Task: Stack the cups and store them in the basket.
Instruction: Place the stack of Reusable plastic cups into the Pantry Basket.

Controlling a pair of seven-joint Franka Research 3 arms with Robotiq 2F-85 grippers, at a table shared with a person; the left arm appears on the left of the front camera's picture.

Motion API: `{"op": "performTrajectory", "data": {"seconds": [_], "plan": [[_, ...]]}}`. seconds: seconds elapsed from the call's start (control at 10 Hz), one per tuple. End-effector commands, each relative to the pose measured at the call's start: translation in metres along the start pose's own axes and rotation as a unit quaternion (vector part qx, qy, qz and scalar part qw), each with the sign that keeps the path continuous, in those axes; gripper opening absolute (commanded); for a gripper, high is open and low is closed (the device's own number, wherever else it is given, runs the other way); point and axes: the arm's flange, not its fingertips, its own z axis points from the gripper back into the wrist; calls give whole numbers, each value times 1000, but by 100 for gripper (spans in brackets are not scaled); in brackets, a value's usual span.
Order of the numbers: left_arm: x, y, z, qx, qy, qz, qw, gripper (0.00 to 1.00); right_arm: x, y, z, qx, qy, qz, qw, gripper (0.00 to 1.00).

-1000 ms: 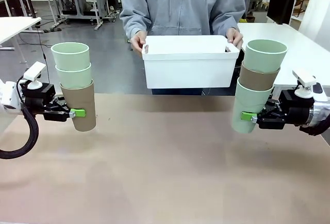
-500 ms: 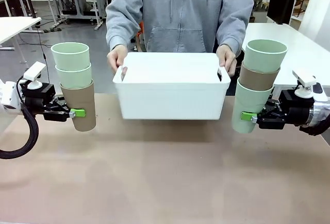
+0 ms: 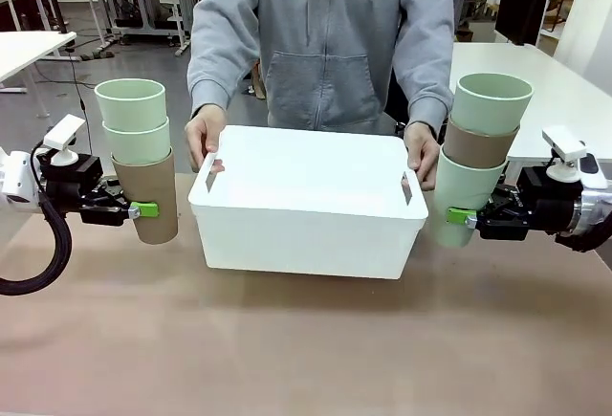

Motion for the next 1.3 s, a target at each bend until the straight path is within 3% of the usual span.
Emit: {"op": "performTrajectory", "data": {"seconds": [0.0,1.2], "plan": [[6,1,0,-2,-4,-7,1000,85,4,0,0,1,-2,5,1000,84],[6,1,0,-2,-4,-7,1000,85,4,0,0,1,-2,5,1000,84]]}}
